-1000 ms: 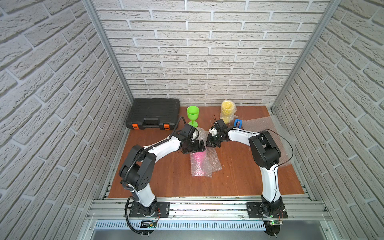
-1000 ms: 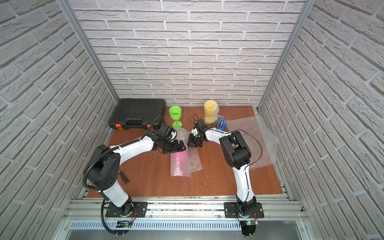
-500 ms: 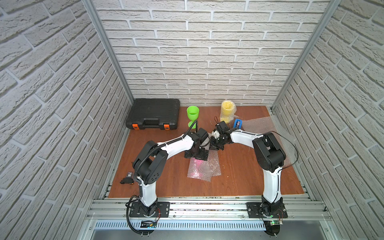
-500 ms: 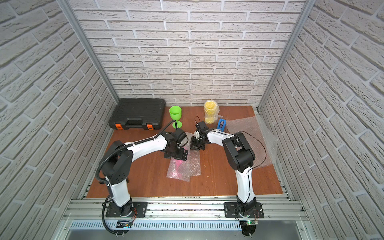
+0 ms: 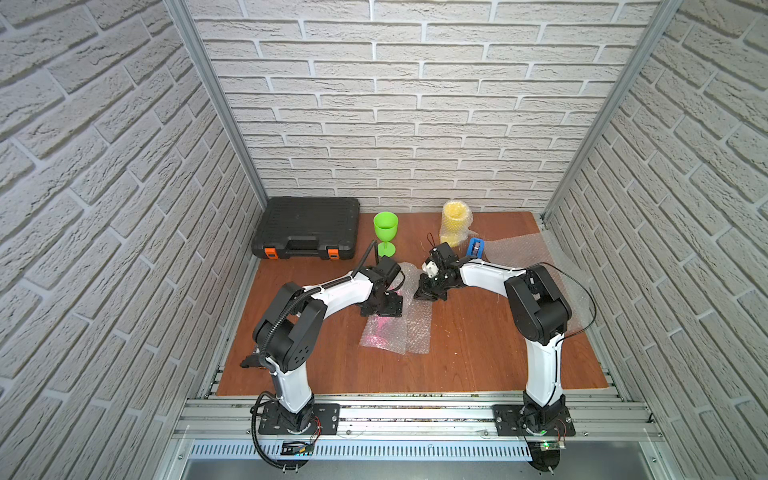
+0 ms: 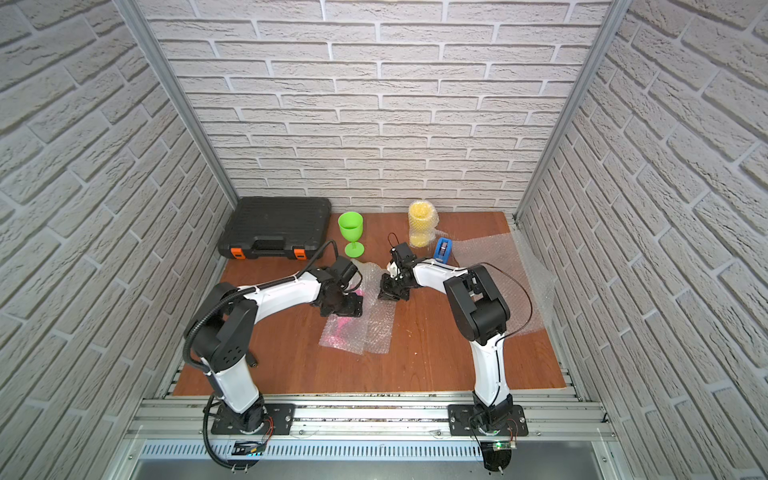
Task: Wrap wine glasses in bubble wrap
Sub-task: Wrap the wine glass in bubble wrap.
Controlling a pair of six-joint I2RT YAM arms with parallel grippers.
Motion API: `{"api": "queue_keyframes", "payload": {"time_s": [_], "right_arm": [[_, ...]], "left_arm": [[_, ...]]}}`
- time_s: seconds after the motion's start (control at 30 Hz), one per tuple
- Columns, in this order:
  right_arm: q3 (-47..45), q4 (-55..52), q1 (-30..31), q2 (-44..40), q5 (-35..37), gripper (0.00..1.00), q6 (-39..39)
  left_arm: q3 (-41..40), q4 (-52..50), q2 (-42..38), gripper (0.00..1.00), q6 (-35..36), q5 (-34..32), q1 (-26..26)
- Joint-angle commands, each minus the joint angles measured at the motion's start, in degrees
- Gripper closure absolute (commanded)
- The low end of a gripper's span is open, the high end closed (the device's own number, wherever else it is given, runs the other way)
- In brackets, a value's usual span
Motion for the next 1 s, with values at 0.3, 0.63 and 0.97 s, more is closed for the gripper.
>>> {"api": "queue_keyframes", "payload": {"time_s": [0.3,0.63,0.97], "right_arm": [[-1.5,-5.5,-0.1,-6.4,3.2,0.68,-1.4],[-3.5,-6.2,4.7,-15.1,-5.2,0.65,-0.4],[-0.7,-0.3,12.4,-6.0,-8.7,0.79,3.8]], "left_arm": [[-9.5,12.5,-4.0,0.29,-5.5,7.0,5.6],[-14.6,22.7,-8.5,0.32,-9.1,15.7,8.9],[-15.6,25.5,-9.2,0.34,-9.7,18.1,9.9]]}}
